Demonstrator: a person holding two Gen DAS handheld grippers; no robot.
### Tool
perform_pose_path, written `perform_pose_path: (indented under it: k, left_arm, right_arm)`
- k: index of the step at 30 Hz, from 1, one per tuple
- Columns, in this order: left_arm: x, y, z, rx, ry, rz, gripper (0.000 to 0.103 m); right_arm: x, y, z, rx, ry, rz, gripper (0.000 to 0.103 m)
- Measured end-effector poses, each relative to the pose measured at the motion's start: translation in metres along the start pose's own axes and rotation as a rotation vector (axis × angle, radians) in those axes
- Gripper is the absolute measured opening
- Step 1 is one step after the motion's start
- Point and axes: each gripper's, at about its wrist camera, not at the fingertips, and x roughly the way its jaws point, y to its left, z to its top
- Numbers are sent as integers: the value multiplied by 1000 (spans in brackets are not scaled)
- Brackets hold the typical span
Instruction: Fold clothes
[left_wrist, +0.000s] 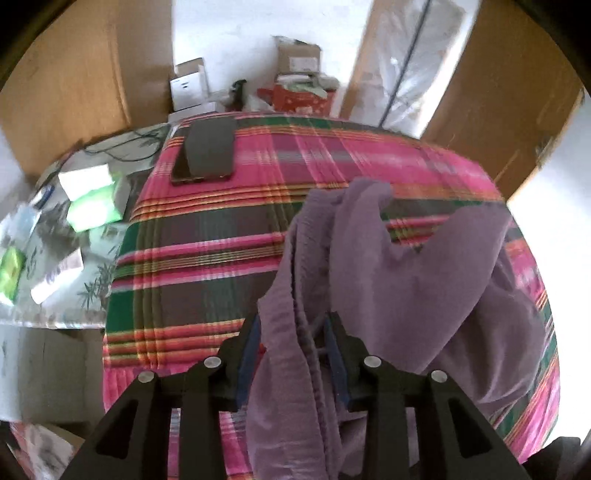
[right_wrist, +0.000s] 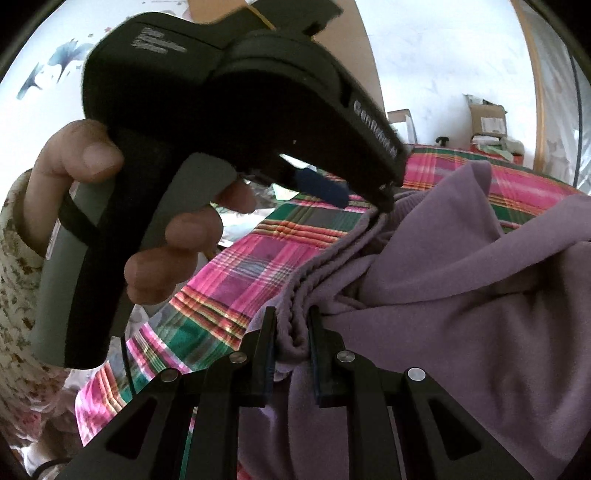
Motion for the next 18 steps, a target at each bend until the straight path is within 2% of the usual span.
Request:
perform_pose_path:
  k: [3,9,10,16,18]
  left_arm:
    - [15,0,4,-7,46,42,36]
    - [27,-3,14,10,73,106,36]
    - [30,-1,16,-2,81,97,36]
    - [34,8,15,-45,85,29,13]
    - [31,12,13,-58,74,15,10]
  right_arm:
    - [0,1,0,-7,3,-6,16]
    - [-1,-1,-1,0,5,-4,16]
    - [-1,-1,-1,-1,5,-5,16]
    - [-4,1,-1,-28,8,-41,16]
    - [-6,2,-1,-33,9,-53,16]
